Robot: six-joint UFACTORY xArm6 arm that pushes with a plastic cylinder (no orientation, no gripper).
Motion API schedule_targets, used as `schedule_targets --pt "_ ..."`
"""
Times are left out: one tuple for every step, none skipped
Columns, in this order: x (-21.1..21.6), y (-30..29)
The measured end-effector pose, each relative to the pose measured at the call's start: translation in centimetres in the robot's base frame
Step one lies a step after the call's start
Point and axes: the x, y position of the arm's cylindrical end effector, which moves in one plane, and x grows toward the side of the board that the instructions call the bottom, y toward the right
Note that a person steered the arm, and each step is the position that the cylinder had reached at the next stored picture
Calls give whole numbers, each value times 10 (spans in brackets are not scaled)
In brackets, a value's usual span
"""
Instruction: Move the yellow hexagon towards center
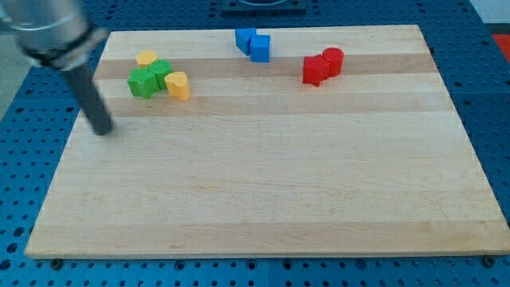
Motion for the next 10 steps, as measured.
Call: schedule_targets --pt "-14 -22" --pt "-52 -22" --pt "-110 -22" --pt "-145 -10" --pt "-146 30" --pt "-146 74" --pt "-146 114" --pt "-145 146" --pt "-141 175" --pt "-131 191"
